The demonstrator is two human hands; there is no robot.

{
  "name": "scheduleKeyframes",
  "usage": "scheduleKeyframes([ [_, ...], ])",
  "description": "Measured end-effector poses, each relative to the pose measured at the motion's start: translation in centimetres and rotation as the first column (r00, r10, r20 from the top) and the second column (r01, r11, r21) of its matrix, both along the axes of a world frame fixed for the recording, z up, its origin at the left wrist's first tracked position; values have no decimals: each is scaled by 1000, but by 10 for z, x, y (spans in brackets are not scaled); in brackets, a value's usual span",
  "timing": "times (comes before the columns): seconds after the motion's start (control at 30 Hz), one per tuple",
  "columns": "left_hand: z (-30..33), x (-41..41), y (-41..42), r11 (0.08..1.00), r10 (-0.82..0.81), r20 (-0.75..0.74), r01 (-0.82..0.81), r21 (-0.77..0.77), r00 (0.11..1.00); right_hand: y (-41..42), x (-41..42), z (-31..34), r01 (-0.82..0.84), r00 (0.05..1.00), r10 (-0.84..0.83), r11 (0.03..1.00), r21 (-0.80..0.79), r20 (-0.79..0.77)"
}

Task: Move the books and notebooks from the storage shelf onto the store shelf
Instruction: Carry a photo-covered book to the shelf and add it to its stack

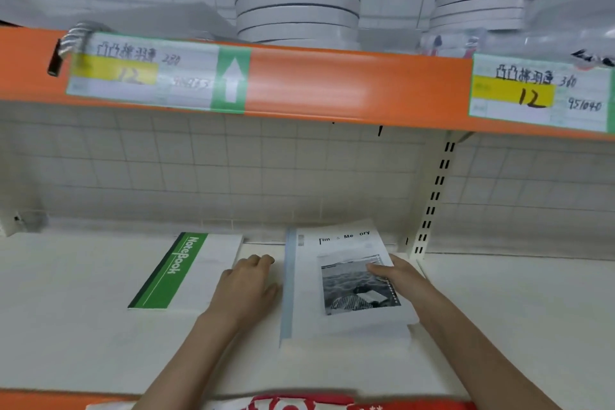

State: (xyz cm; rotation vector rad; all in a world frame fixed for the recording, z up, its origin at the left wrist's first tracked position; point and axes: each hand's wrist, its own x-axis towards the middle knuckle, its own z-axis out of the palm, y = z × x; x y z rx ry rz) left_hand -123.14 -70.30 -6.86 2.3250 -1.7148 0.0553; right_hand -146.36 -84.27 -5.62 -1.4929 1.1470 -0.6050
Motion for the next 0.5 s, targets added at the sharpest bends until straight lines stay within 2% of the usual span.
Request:
scheduleKeyframes([
  [0.3,-10,-4,-4,1000,2,-19,-2,10,1000,-4,5,-4,-32,995,30,999,-26,-96],
  [0.4,-12,-5,-6,1000,-8,-23,8,-2,1000,-4,6,-3,17,985,-45,986,-168,-165],
  [0.5,-14,-4,-7,1000,-16,-39,16,-11,999,-1,5,-3,24,934,-153,928,-372,-322],
])
